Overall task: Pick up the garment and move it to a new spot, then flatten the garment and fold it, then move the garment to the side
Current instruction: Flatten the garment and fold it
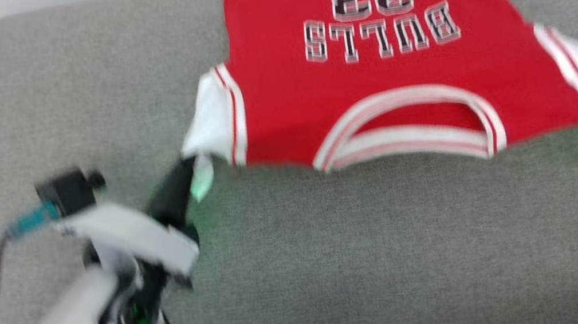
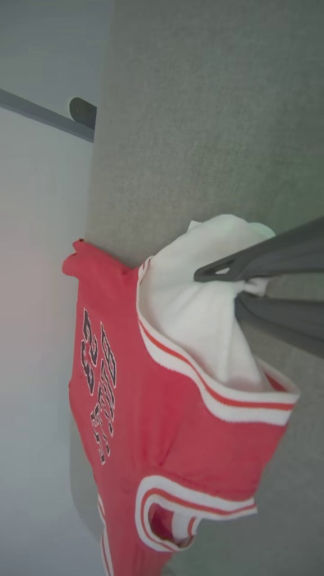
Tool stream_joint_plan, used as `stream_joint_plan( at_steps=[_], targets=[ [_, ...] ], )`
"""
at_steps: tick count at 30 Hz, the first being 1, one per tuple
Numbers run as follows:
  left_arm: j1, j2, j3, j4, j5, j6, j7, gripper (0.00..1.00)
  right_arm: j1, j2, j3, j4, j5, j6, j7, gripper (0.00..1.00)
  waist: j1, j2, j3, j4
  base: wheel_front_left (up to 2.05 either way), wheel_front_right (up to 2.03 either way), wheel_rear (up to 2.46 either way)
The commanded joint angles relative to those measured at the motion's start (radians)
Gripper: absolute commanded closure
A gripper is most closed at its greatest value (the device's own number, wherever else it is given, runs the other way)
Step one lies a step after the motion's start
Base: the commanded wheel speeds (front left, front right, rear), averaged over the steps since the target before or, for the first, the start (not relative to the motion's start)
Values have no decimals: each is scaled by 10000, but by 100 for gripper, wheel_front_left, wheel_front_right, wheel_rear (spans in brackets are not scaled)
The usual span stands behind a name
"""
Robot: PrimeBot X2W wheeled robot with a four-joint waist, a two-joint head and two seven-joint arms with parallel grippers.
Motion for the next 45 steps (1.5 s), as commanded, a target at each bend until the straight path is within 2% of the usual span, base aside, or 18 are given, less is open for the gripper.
stream_joint_plan(
  at_steps=[1, 7, 13, 19, 22, 26, 31, 37, 45],
  targets=[
    [692, 150, 3, -364, -3, 192, -143, 100, 633, -230, -169, -253, -201, -18, 18, 100, 0, 0, -363, -14, 0, 0, 0],
    [2477, 711, 75, -1843, 55, 749, -266, 100, 2439, -569, -1000, -1306, -645, -18, 421, 100, 0, 0, -698, -118, 0, 0, 0],
    [4436, 1488, 984, -3937, 69, 1267, -324, 100, 4472, -605, -2608, -2420, -962, -18, 852, 100, 0, 0, -832, -189, 0, 0, 0],
    [6247, 2100, 1813, -5904, 592, 2033, -333, 100, 6748, -236, -4727, -3735, -1416, -20, 1598, 100, 0, 0, -726, -129, 0, 0, 0],
    [6632, 2250, 1929, -6399, 794, 2291, -334, 100, 7606, 328, -5626, -4522, -1736, -18, 2187, 100, 0, 0, -652, -100, 0, 0, 0],
    [6415, 2181, 1698, -6289, 1132, 2546, -133, 100, 8165, 1090, -6308, -5214, -2327, -18, 3106, 100, 0, 0, -521, -56, 0, 0, 0],
    [5788, 1737, 1174, -5511, 1504, 2629, 418, 100, 8043, 1740, -6099, -5511, -3078, -18, 4107, 100, 0, 0, -333, -46, 0, 0, 0],
    [5233, 1021, 664, -4071, 1861, 2539, 680, 100, 7572, 2212, -5434, -4761, -3385, -17, 4521, 100, 0, 0, -189, -19, 0, 0, 0],
    [4836, 207, 237, -2579, 2185, 2264, 621, 100, 7006, 2477, -4680, -3357, -3341, -18, 4231, 100, 0, 0, -57, 85, 0, 0, 0]
  ],
)
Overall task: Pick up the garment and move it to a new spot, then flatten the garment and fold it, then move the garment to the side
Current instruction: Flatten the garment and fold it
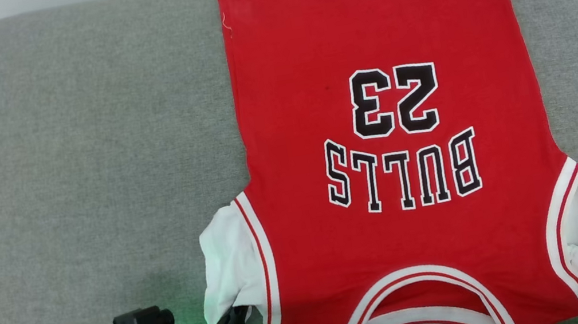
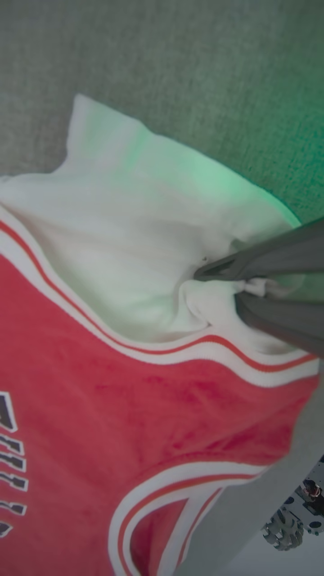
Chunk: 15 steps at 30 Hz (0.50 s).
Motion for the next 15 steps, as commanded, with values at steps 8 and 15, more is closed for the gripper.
stream_joint_plan(
  at_steps=[8, 15],
  targets=[
    [-307, -543, -353, 1384, 199, -311, 106, 100, -495, 84, 961, 1371, -130, -55, -598, 100, 0, 0, 32, 58, 0, 0, 0],
    [-309, -568, -338, 1702, 202, -499, 3, 100, -968, 6, 1354, 1586, -38, -52, -1165, 1, 0, 0, -98, -179, 0, 0, 0]
  ],
)
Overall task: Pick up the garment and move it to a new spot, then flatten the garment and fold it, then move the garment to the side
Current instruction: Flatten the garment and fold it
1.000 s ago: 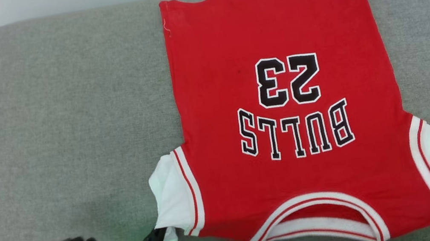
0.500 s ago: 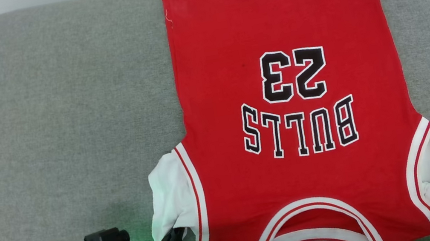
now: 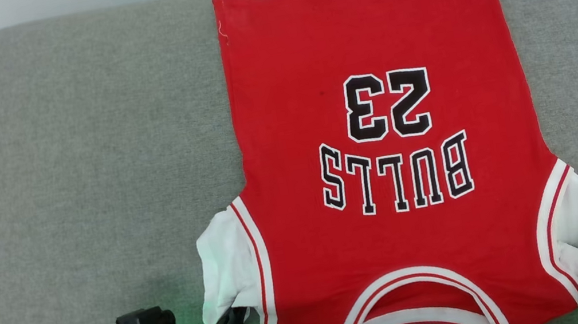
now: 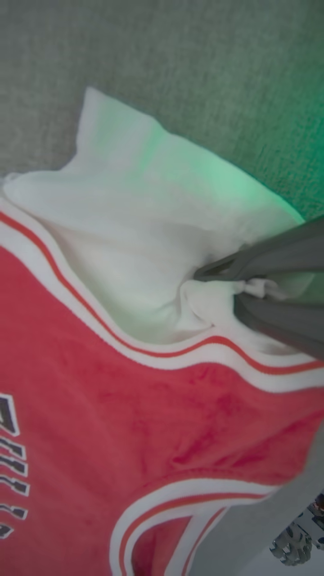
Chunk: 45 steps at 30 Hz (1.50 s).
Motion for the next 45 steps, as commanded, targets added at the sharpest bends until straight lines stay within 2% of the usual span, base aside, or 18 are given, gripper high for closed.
stream_joint_plan(
  at_steps=[1, 4, 7, 11, 14, 17, 21, 24, 27, 32, 35, 39, 45],
  targets=[
    [39, -104, -55, 290, -59, 43, 95, 100, -72, 117, 9, 233, 4, -94, -74, 0, 0, 0, -69, -83, 0, 0, 0],
    [105, -40, -5, 91, -26, 30, -13, 100, 104, -196, -366, -212, 240, -95, -11, 0, 0, 0, -126, -128, 0, 0, 0],
    [172, 50, 30, -231, 79, 81, -114, 100, 388, -622, -951, -1180, 541, -61, 276, 0, 0, 0, -111, -129, 0, 0, 0],
    [212, 193, 34, -687, 272, 281, -177, 100, 499, -1357, -2210, -2547, 1241, -59, 992, 0, 0, 0, 34, -93, 0, 0, 0],
    [32, 241, -11, -1061, 445, 405, -128, 100, 9, -1677, -2982, -3128, 1629, -59, 1578, 0, 0, 0, 249, 46, 0, 0, 0],
    [-267, 191, -68, -1328, 609, 487, -28, 100, -937, -1905, -3313, -3021, 1907, -59, 2276, 0, 0, 0, 518, 300, 0, 0, 0],
    [-670, 39, -195, -1490, 843, 451, 119, 100, -2887, -2076, -3357, -2134, 1978, -59, 3088, 0, 0, 0, 926, 746, 0, 0, 0],
    [-938, -139, -286, -1561, 999, 404, 161, 100, -4579, -2057, -2906, -1174, 1348, -59, 3575, 0, 0, 0, 1292, 1063, 0, 0, 0],
    [-1194, -347, -384, -1545, 1144, 337, 158, 100, -6443, -1585, -2295, 71, 754, -58, 4196, 0, 0, 0, 1691, 1357, 0, 0, 0],
    [-1698, -725, -496, -1484, 1315, 186, 220, 100, -9737, -699, -1429, 2521, -76, -59, 6055, 0, 0, 0, 2612, 1744, 0, 0, 0],
    [-2068, -985, -584, -1332, 1480, 63, 254, 100, -11328, -229, -1215, 4051, -1028, -59, 6409, 0, 0, 0, 3095, 2047, 0, 0, 0],
    [-2310, -1223, -656, -1076, 1574, -47, 214, 100, -12725, 228, -1084, 5611, -1928, -59, 6622, 0, 0, 0, 3491, 2306, 0, 0, 0],
    [-2401, -1340, -720, -770, 1617, -54, 215, 100, -13474, 628, -845, 7211, -2553, -59, 6900, 0, 0, 0, 3751, 2366, 0, 0, 0]
  ],
)
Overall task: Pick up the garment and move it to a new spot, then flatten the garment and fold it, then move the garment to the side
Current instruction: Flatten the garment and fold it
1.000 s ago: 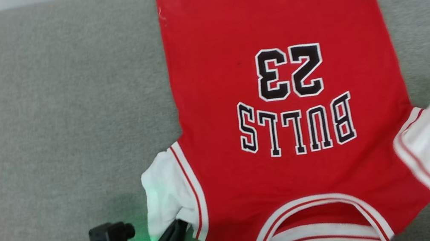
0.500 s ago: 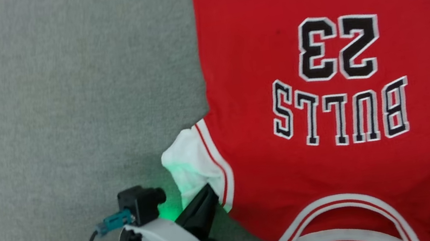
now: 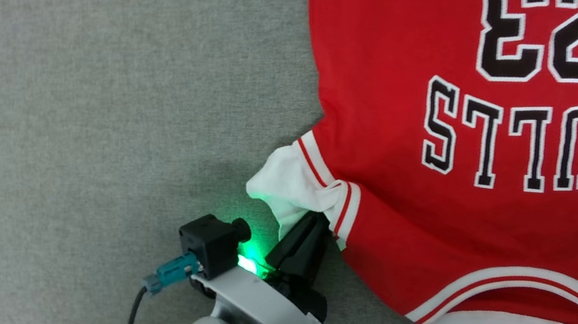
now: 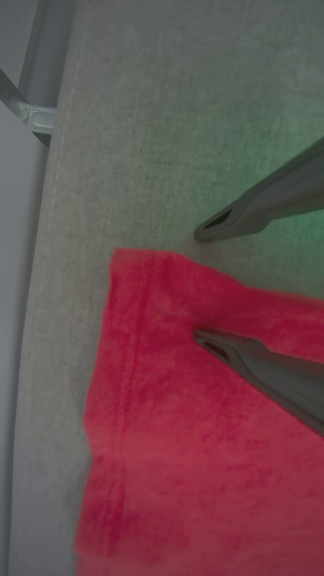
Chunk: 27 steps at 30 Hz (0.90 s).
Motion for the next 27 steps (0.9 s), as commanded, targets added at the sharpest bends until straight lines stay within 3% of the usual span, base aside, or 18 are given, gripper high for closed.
stream_joint_plan(
  at_steps=[1, 5, 6, 7, 9, 18, 27],
  targets=[
    [-17, -167, -85, 1184, -248, 195, 350, 100, -58, 41, 149, 189, -76, -15, 137, 0, 0, -1, 278, 210, 0, 0, 0],
    [-136, -209, -87, 1183, -184, 191, 323, 100, 17, 182, 435, 575, 141, -14, 465, 0, 0, -1, 324, 158, 0, 0, 0],
    [-172, -211, -71, 1165, -172, 186, 309, 100, 5, 195, 486, 585, 237, -12, 535, 15, 0, -1, 343, 143, 0, 0, 0],
    [-187, -218, -43, 1140, -176, 171, 288, 100, -4, 165, 523, 566, 308, -12, 546, 56, 0, -1, 359, 131, 0, 0, 0],
    [-248, -212, 18, 1115, -158, 171, 254, 100, -44, 33, 636, 520, 331, -12, 421, 100, 0, -1, 362, 109, 0, 0, 0],
    [96, 13, 378, 1297, -315, 35, -130, 100, 837, -310, 1005, 113, 1393, -14, -645, 100, 0, -1, -673, -218, 0, 0, 0],
    [987, 634, 591, 1214, -519, 124, -270, 100, 3898, -1981, 1957, -2408, 3536, -15, -1502, 100, 0, -1, -2275, -839, 0, 0, 0]
  ],
)
